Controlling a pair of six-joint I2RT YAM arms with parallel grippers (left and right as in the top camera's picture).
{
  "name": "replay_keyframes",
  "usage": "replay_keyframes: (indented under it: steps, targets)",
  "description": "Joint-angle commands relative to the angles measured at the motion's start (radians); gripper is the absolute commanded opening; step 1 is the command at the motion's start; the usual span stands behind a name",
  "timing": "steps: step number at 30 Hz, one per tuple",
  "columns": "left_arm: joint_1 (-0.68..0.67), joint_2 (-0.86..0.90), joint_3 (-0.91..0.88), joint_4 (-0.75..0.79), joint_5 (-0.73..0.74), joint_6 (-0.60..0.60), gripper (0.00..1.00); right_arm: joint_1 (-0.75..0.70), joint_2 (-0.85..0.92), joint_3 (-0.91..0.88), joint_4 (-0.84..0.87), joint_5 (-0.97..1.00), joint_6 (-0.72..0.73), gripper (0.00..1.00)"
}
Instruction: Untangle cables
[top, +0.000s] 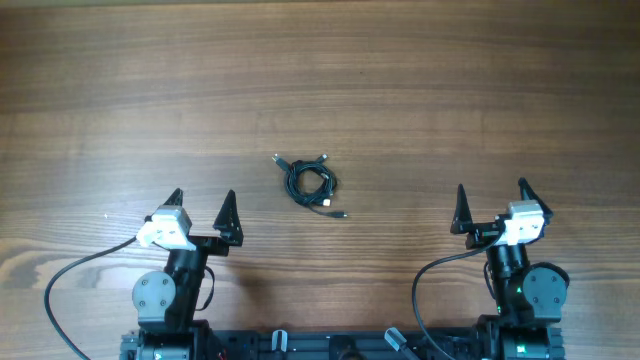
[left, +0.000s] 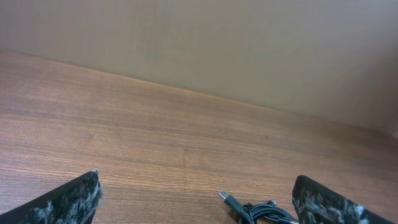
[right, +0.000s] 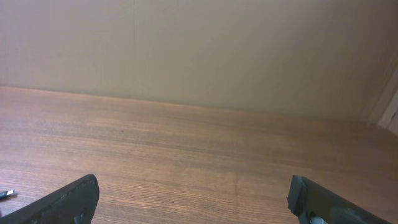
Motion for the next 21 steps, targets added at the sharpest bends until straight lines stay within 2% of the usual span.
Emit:
replay_keyframes:
  steps: [1,9,21]
  targets:
    - [-0.004,0.0,-0.006,-0.005,-0.013,-0.009,1.0,-0.005,-0.008,-0.001,0.005,0.003,-0.014,1.0]
    - [-0.003,0.0,-0.006,0.016,-0.013,-0.008,1.0,-0.005,-0.008,-0.001,0.005,0.003,-0.014,1.0]
    - [-0.004,0.0,-0.006,0.369,-0.008,-0.013,1.0,-0.005,-0.008,-0.001,0.005,0.003,-0.014,1.0]
